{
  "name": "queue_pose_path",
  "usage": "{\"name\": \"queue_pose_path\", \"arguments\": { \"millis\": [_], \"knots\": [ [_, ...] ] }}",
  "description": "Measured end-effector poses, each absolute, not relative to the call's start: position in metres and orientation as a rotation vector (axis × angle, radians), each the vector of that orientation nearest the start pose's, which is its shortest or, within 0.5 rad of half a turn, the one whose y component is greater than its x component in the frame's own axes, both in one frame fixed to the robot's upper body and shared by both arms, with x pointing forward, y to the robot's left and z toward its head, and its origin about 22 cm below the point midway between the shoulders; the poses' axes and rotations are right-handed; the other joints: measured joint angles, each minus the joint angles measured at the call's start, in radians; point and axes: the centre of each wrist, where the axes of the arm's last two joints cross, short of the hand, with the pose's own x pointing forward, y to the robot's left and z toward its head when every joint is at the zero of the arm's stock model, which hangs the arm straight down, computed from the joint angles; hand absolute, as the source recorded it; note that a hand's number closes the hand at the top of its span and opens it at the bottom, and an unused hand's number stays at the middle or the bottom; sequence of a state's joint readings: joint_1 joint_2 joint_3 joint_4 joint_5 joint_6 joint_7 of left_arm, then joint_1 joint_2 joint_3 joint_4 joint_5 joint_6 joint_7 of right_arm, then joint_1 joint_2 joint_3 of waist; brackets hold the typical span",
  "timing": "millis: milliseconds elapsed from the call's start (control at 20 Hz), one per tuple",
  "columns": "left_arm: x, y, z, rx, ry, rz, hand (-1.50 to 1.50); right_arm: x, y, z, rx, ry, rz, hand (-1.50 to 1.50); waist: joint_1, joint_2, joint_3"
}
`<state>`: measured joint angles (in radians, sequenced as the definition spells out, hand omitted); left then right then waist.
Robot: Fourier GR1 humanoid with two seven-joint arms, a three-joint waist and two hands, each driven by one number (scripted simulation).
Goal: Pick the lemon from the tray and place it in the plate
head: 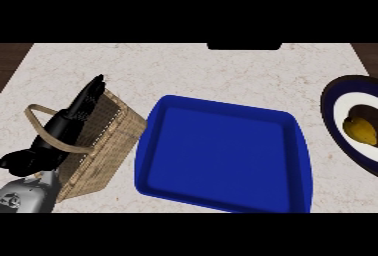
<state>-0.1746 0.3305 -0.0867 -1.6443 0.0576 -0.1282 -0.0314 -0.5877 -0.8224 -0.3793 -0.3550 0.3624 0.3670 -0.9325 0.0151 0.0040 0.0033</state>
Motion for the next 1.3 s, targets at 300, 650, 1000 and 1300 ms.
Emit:
{"name": "queue_pose_path", "arguments": {
  "millis": [300,650,1000,1300],
  "knots": [
    [0.279,0.26,0.079,0.009,-1.786,-0.457,0.0,0.288,-0.546,0.086,-0.292,-1.723,0.337,-1.5,-0.008,0.001,0.002],
    [0.279,0.266,0.076,0.015,-1.782,-0.446,0.0,0.272,-0.569,0.112,-0.198,-1.685,0.205,-1.5,-0.015,0.003,0.005],
    [0.278,0.268,0.077,0.019,-1.786,-0.438,0.0,0.256,-0.585,0.132,-0.168,-1.662,0.16,-1.5,-0.021,0.005,0.01],
    [0.278,0.268,0.076,0.02,-1.788,-0.43,0.0,0.25,-0.592,0.148,-0.138,-1.658,0.162,-1.5,-0.026,0.006,0.012]
  ]
}}
